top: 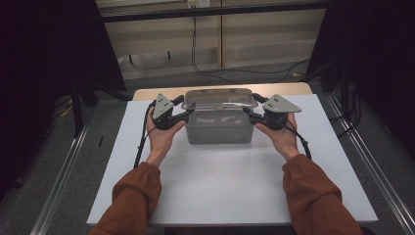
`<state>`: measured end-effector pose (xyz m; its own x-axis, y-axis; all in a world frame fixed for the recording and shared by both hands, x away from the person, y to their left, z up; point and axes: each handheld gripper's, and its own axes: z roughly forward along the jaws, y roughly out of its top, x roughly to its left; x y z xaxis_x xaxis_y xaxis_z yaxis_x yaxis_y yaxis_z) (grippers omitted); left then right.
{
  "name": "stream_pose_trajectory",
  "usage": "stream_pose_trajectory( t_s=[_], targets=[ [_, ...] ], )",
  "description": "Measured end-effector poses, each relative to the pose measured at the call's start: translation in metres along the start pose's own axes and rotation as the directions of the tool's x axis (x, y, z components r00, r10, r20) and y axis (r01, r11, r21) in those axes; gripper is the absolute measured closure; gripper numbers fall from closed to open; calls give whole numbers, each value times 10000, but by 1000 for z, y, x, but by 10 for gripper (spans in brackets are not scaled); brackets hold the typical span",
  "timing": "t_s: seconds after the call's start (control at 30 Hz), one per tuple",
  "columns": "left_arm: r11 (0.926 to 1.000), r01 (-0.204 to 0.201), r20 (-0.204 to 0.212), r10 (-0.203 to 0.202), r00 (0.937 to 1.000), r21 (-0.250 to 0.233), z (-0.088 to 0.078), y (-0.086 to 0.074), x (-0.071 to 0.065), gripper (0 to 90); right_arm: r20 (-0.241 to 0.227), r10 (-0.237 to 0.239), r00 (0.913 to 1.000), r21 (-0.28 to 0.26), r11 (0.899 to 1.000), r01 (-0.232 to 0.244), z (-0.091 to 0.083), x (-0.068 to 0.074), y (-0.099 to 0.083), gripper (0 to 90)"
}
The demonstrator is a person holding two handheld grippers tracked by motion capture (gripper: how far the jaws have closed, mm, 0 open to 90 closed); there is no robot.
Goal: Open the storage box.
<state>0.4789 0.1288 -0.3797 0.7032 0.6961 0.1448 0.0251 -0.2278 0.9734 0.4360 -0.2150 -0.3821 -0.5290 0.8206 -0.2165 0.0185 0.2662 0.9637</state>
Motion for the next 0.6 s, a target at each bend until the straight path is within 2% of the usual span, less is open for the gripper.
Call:
stream_pose_trajectory(
  t_s=[0.07, 0.2, 0.33, 0.53, 0.6],
  targets=[
    [9999, -89, -136, 89, 9999, -49, 1, 2, 0, 426, 9, -27, 10000, -84, 10000, 27, 0, -1, 0, 470],
    [9999, -116, -120, 115, 9999, -46, 4, 4, 0, 424, -26, 114, 9999, -162, 9998, -115, 1, -5, 2, 491],
    [9998, -5, -159, 2, 9999, -183, 4, 7, 2, 440, -108, 95, 9999, -261, 9996, -98, 4, -8, 8, 506],
    [9998, 15, -189, -18, 9998, -173, 4, 9, 8, 484, -192, 196, 9996, -392, 9990, -203, 7, -11, 11, 509],
    [9998, -116, -126, 114, 9999, -167, 3, 10, 10, 515, -214, 227, 9995, -427, 9988, -236, 8, -12, 12, 511]
  ],
)
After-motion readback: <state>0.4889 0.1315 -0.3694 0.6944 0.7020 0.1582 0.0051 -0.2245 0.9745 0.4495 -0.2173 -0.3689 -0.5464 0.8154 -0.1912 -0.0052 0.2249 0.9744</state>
